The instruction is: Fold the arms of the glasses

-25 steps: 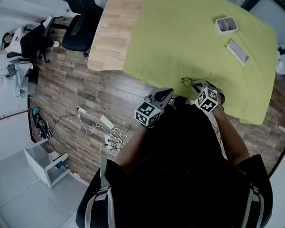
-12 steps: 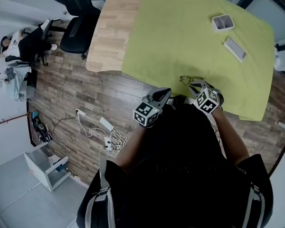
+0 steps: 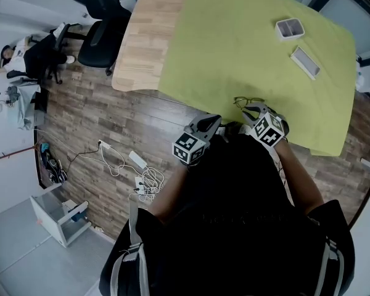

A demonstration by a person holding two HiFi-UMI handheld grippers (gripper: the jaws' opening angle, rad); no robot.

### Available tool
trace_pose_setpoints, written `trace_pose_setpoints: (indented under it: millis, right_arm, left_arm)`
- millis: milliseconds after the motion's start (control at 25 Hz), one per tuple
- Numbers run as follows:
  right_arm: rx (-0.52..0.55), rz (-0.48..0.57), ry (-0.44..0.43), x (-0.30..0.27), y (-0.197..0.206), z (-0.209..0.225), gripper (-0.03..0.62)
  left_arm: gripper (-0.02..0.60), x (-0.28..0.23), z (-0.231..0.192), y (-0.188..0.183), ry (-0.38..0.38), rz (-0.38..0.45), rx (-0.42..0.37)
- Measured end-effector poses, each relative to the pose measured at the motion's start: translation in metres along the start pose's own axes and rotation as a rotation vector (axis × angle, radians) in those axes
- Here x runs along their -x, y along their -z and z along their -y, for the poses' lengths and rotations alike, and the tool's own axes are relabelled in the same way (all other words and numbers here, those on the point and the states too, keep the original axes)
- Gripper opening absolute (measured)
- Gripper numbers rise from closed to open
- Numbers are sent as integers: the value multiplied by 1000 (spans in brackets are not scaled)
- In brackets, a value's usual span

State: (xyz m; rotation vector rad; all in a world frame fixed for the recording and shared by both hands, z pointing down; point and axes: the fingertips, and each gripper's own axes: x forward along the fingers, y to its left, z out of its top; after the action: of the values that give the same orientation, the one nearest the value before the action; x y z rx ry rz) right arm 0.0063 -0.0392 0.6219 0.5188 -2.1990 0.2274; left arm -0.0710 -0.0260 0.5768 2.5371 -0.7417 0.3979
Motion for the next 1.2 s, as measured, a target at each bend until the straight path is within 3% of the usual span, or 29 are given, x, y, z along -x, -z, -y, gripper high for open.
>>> trace_pose_setpoints:
  millis: [520,840,1040,1200]
  right_arm:
    - [-29,37,-6,0,-17,2,35]
    - [-79,15,-22,0,-7,8,35]
    - [-176,14,-23,3,6,14,35]
    - [-190,-4,-4,3,25,27,35]
  left_arm:
    - [18,4,-1,0,-9,1,-5]
    - [18,3,2,-1,-4,17,11]
    - [18,2,2,-1,-3,20,14]
    - [18,-2,-1,4,-14,-14,12]
